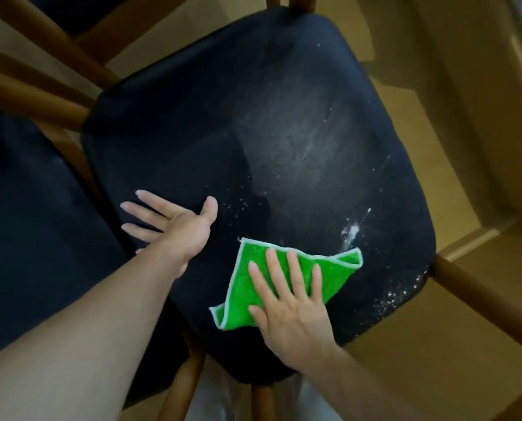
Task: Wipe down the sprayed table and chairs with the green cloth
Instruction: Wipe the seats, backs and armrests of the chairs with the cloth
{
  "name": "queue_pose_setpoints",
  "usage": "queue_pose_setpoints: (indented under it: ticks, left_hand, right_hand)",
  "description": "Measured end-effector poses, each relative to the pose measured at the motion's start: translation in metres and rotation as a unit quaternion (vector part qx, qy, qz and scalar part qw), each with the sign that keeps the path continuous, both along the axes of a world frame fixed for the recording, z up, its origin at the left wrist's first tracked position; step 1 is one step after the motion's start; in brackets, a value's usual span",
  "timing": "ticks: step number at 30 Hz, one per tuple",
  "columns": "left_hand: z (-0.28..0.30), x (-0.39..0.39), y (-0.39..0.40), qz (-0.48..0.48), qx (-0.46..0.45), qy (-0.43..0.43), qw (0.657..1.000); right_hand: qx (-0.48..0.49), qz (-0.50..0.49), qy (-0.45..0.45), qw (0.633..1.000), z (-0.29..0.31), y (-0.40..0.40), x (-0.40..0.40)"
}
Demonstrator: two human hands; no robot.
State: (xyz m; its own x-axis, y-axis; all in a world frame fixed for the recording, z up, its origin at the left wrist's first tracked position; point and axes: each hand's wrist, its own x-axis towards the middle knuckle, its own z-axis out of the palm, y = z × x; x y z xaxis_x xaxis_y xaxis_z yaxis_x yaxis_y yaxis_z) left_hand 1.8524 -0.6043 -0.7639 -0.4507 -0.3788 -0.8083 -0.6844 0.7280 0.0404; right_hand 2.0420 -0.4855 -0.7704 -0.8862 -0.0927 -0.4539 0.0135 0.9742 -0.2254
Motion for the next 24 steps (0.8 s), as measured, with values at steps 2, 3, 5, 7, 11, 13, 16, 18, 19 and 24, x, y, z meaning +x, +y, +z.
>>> queue_pose_setpoints:
  ticks: [2, 3, 5, 7, 11, 13, 16, 18, 19, 24]
  left_hand:
    - [0.000, 0.000, -0.001, 0.003, -0.001, -0.005, 1.000]
    - [-0.001, 0.000, -0.001, 0.004, 0.000, -0.008, 1.000]
    - [-0.002, 0.000, -0.001, 0.005, 0.001, -0.011, 1.000]
    - [-0.003, 0.001, 0.000, 0.007, 0.000, -0.004, 1.000]
    - [-0.004, 0.002, 0.002, 0.010, -0.008, 0.013, 1.000]
    - [-0.005, 0.003, 0.002, 0.017, -0.007, 0.017, 1.000]
    - [-0.004, 0.003, 0.002, 0.017, -0.008, 0.016, 1.000]
    - [-0.001, 0.002, 0.003, 0.016, -0.010, 0.009, 1.000]
    - [0.001, 0.002, 0.003, 0.015, -0.010, 0.007, 1.000]
    - [0.002, 0.002, 0.003, 0.003, -0.020, 0.000, 1.000]
  right_hand:
    - [-0.003, 0.014, 0.005, 1.000, -0.006, 0.018, -0.011]
    - [0.001, 0.000, 0.012, 1.000, -0.008, 0.032, -0.023]
    - [0.011, -0.037, 0.034, 0.999, -0.013, 0.065, -0.057]
    - [0.025, -0.041, 0.057, 0.997, -0.019, 0.102, -0.095]
    - [0.037, -0.109, 0.061, 0.991, -0.026, 0.153, -0.156]
    - [0.033, -0.211, 0.060, 0.975, -0.026, 0.148, -0.160]
    - [0.047, -0.324, 0.052, 0.944, -0.023, 0.110, -0.129]
    - [0.034, -0.351, 0.010, 0.936, -0.017, 0.078, -0.090]
    - [0.027, -0.356, -0.019, 0.934, -0.014, 0.060, -0.068]
    - [-0.013, -0.373, -0.121, 0.920, 0.010, -0.031, 0.005]
